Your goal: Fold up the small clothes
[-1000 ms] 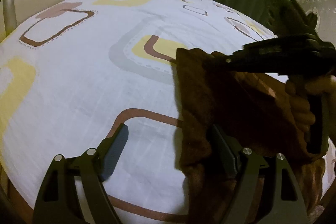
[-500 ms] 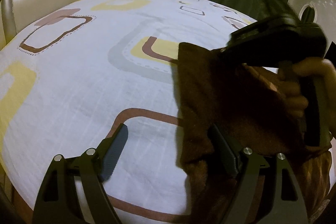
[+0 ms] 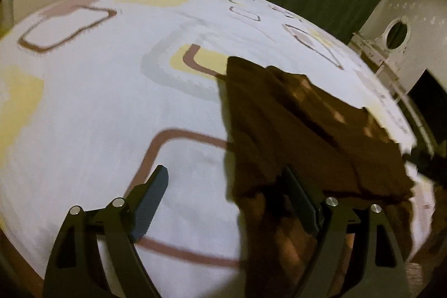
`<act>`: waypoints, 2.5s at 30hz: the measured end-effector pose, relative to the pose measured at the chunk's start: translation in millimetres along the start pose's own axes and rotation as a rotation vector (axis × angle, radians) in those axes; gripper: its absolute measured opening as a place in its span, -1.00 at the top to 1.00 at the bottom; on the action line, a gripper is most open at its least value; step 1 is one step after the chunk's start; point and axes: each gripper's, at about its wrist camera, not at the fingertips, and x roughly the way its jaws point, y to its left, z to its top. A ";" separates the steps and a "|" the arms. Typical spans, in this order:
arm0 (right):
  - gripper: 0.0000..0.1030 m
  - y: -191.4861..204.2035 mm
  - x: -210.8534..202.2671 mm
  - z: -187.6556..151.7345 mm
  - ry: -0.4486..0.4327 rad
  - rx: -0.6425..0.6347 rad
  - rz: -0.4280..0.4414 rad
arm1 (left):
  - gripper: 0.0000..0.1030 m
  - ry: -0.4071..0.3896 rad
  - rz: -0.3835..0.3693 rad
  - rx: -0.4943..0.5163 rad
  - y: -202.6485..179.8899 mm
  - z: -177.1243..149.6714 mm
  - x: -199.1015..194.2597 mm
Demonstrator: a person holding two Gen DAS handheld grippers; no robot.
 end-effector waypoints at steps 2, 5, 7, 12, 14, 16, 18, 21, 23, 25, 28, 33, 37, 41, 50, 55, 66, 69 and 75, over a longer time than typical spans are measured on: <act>0.18 -31.8 -36.8 -17.8 -0.039 0.061 -0.041 | -0.60 0.031 -0.061 -0.018 2.0 -4.2 -8.6; 0.18 -68.9 -75.4 -43.2 -0.079 0.139 -0.102 | -0.60 0.080 -0.111 -0.002 0.8 -12.6 -19.9; 0.18 -91.8 -95.6 -60.8 -0.082 0.194 -0.124 | -0.60 0.100 -0.134 0.018 -2.3 -20.4 -28.7; 0.18 -113.0 -112.1 -91.0 -0.069 0.266 -0.091 | -0.60 0.159 -0.202 0.012 -1.0 -35.0 -38.3; 0.17 -114.8 -110.7 -99.9 -0.045 0.283 -0.051 | -0.60 0.176 -0.211 0.018 -1.4 -38.1 -37.4; 0.17 -111.7 -104.1 -105.2 -0.012 0.264 -0.042 | -0.60 0.187 -0.242 0.033 -2.9 -41.1 -38.3; 0.17 -105.9 -99.6 -109.9 0.009 0.243 -0.032 | -0.60 0.216 -0.289 0.033 -5.1 -43.6 -36.8; 0.15 -103.2 -95.2 -116.4 0.043 0.236 0.009 | -0.63 0.251 -0.353 0.036 -7.1 -48.4 -35.8; 0.10 -100.7 -92.3 -122.7 0.064 0.230 0.027 | -0.64 0.275 -0.398 0.021 -6.3 -50.9 -34.4; 0.06 -97.2 -91.3 -127.2 0.076 0.224 0.047 | -0.64 0.291 -0.431 0.005 -5.1 -53.8 -34.3; 0.04 -92.6 -90.7 -132.9 0.094 0.214 0.090 | -0.65 0.315 -0.479 -0.025 -2.6 -56.5 -31.7; 0.04 -89.7 -89.6 -142.6 0.131 0.217 0.171 | -0.65 0.339 -0.500 -0.027 -2.9 -56.0 -29.1; 0.04 -84.1 -84.2 -150.1 0.183 0.203 0.218 | -0.65 0.344 -0.505 -0.035 -0.3 -55.7 -28.7; 0.02 -80.5 -75.7 -155.2 0.212 0.209 0.258 | -0.65 0.345 -0.492 -0.014 -2.5 -59.6 -30.7; 0.02 -78.3 -59.0 -165.2 0.292 0.212 0.294 | -0.65 0.396 -0.459 0.098 -24.4 -70.4 -28.0; 0.02 -73.2 -48.3 -171.5 0.331 0.198 0.292 | -0.65 0.463 -0.463 0.102 -26.5 -77.4 -20.8; 0.85 -71.6 -46.7 -170.7 0.336 0.175 0.290 | 0.24 0.466 -0.448 0.038 -9.8 -77.7 -23.5; 0.89 -66.4 -53.3 -167.8 0.320 0.141 0.295 | 0.86 0.502 -0.457 0.025 -10.3 -78.5 -16.9; 0.90 -64.7 -68.9 -156.4 0.245 0.139 0.340 | 0.89 0.415 -0.505 0.015 -8.4 -65.4 -28.6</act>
